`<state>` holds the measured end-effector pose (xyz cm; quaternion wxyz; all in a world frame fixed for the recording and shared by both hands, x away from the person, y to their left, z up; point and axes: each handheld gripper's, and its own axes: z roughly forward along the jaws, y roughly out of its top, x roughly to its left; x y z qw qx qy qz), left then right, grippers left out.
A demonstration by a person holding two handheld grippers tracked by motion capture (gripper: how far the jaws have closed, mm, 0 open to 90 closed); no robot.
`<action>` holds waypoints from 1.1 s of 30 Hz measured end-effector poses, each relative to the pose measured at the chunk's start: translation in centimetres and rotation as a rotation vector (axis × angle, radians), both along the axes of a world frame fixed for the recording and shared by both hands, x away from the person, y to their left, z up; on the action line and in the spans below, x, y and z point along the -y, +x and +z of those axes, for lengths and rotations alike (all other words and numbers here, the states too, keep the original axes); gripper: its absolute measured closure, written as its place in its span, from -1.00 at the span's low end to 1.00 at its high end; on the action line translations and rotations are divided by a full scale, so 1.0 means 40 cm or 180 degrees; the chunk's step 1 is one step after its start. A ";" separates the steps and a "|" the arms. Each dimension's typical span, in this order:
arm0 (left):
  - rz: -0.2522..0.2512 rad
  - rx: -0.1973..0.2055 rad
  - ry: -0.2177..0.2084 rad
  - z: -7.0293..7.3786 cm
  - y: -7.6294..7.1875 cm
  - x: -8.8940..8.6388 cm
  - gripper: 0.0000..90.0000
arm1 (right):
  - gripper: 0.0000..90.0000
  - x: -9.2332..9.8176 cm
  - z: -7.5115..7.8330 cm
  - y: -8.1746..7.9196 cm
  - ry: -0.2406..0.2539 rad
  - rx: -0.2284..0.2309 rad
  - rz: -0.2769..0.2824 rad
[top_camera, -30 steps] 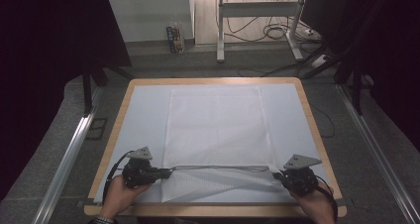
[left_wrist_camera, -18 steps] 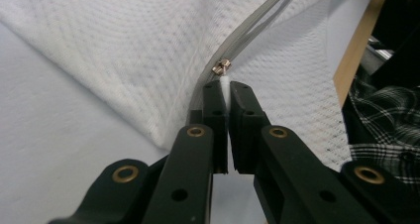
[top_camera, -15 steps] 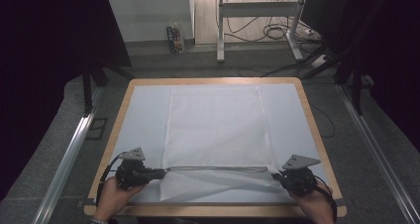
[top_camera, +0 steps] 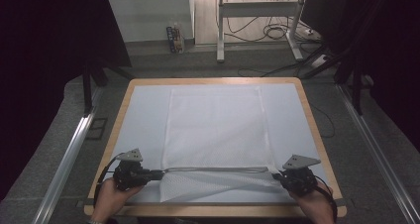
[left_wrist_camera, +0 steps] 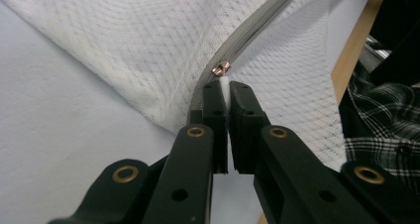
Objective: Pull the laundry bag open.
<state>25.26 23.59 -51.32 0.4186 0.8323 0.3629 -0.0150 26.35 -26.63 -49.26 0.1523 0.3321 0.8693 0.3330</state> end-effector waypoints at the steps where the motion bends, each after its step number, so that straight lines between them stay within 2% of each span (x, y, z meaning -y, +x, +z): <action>1: -0.0037 -0.0019 -0.0015 -0.001 0.000 0.002 0.94 | 0.89 0.000 -0.001 0.001 0.0010 -0.0015 0.0027; 4: -0.0070 -0.0037 0.0037 -0.005 0.001 0.011 0.94 | 0.72 0.001 -0.002 0.003 0.0016 -0.0010 0.0022; 8: -0.0081 -0.0055 0.0049 -0.007 0.001 0.014 0.94 | 0.41 -0.003 0.001 0.004 0.0034 0.0082 -0.0009; 11: -0.0105 -0.0054 0.0078 -0.007 0.002 0.018 0.93 | 0.24 -0.012 0.003 0.013 0.0034 0.0150 -0.0015; 18: -0.0145 -0.0059 0.0129 -0.008 0.002 0.031 0.93 | 0.17 -0.041 0.017 0.019 0.0090 0.0243 0.0066; 20: -0.0144 -0.0053 0.0153 -0.007 0.002 0.033 0.93 | 0.24 -0.046 0.022 0.019 0.0129 0.0242 0.0085; 22: -0.0127 -0.0048 0.0180 -0.007 0.002 0.033 0.93 | 0.71 -0.048 0.026 0.015 0.0094 0.0255 0.0058; 23: -0.0119 -0.0045 0.0189 -0.007 0.001 0.032 0.93 | 0.84 -0.047 0.028 0.014 0.0081 0.0253 0.0031; 27: -0.0061 -0.0014 0.0196 -0.004 0.000 0.025 0.94 | 0.92 -0.028 0.036 0.015 0.0141 0.0213 -0.0076; 30: -0.0062 -0.0001 0.0144 0.000 -0.003 0.022 0.94 | 0.93 -0.013 0.032 0.017 0.0151 0.0145 -0.0166; 33: -0.0091 -0.0010 0.0176 -0.001 -0.004 0.028 0.94 | 0.94 -0.005 0.028 0.017 0.0135 0.0121 -0.0240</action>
